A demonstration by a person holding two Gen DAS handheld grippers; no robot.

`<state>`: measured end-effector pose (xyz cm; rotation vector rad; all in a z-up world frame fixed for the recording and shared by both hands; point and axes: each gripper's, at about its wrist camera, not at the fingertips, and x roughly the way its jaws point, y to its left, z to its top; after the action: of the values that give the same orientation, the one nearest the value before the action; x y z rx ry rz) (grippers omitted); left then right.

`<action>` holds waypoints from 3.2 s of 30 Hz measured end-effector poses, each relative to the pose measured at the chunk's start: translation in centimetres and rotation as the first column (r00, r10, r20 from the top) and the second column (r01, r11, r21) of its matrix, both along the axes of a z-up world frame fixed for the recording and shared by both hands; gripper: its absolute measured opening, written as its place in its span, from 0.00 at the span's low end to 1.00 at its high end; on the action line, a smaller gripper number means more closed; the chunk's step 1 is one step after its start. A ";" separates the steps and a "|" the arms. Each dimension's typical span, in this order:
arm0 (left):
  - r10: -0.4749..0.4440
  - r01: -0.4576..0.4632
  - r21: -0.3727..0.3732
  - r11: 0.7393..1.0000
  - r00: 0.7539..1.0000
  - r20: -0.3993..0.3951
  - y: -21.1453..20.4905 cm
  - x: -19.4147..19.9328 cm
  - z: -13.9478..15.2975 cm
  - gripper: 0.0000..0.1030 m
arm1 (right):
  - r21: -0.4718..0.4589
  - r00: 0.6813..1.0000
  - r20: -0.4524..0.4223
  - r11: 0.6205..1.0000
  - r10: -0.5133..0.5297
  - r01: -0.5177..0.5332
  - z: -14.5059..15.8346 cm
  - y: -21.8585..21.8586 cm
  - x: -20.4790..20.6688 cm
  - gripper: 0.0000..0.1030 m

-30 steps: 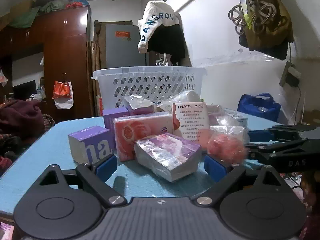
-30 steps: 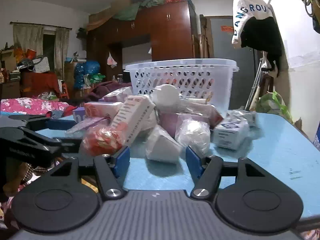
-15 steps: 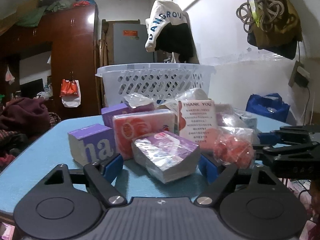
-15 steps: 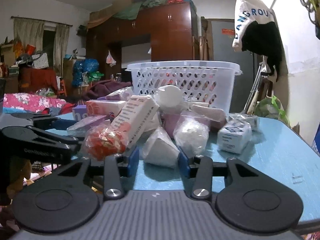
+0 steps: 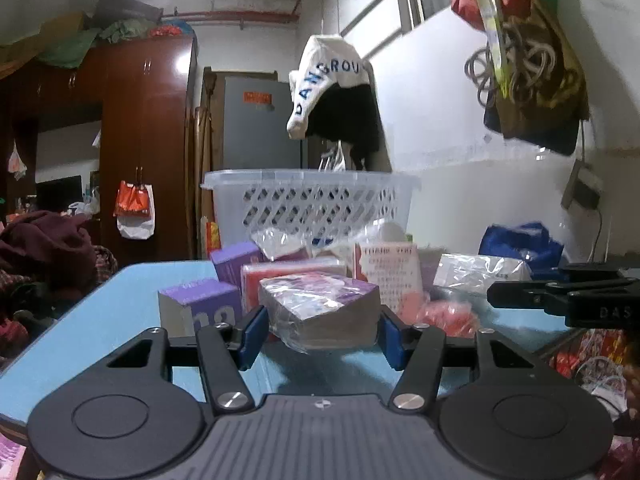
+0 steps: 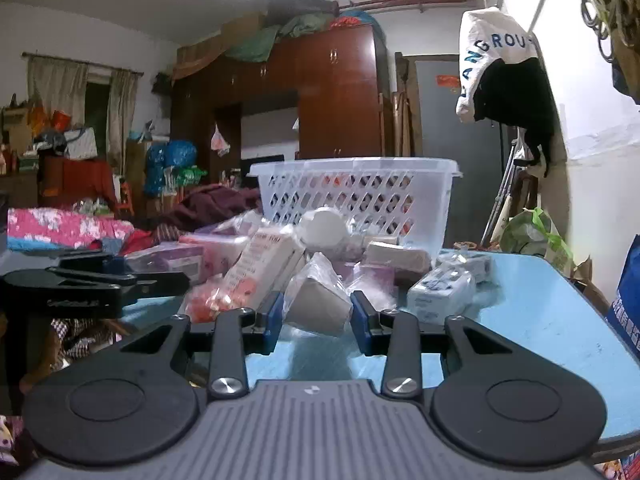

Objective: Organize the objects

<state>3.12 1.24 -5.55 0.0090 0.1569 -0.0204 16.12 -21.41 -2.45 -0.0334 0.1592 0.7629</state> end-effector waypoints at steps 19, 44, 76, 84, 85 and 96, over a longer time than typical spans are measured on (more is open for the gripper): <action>-0.007 0.023 -0.101 0.995 0.988 0.154 3.3 7.3 9.7 0.57 | 0.060 0.997 0.072 0.998 -0.006 0.001 9.8 3.2 7.3 0.39; -0.082 0.081 -0.017 0.997 0.996 -0.037 -2.0 3.0 3.8 0.85 | 0.031 0.987 -0.087 0.990 -0.135 0.138 0.6 -1.3 3.5 1.00; -0.097 0.098 0.057 0.994 0.995 -0.022 -1.0 1.4 -1.3 0.49 | -0.058 0.997 -0.051 0.997 -0.057 0.054 -1.3 2.8 2.8 0.45; -0.094 0.094 0.030 0.995 0.996 0.003 0.0 1.0 -0.7 0.49 | -0.047 0.999 -0.022 0.998 -0.050 0.049 -0.7 2.3 2.4 0.45; -0.091 0.090 0.025 0.996 0.996 0.003 0.2 1.1 -0.7 0.49 | -0.049 0.999 -0.016 0.998 -0.052 0.051 -0.7 2.2 2.4 0.44; -0.096 0.102 -0.080 0.992 0.993 0.076 3.3 6.4 8.1 0.49 | 0.019 0.989 0.144 1.000 -0.018 0.015 6.7 2.9 5.0 0.44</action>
<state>9.56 4.56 2.53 -0.0661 0.0832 -0.1254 21.14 -18.51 4.29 -0.0704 0.0154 0.7423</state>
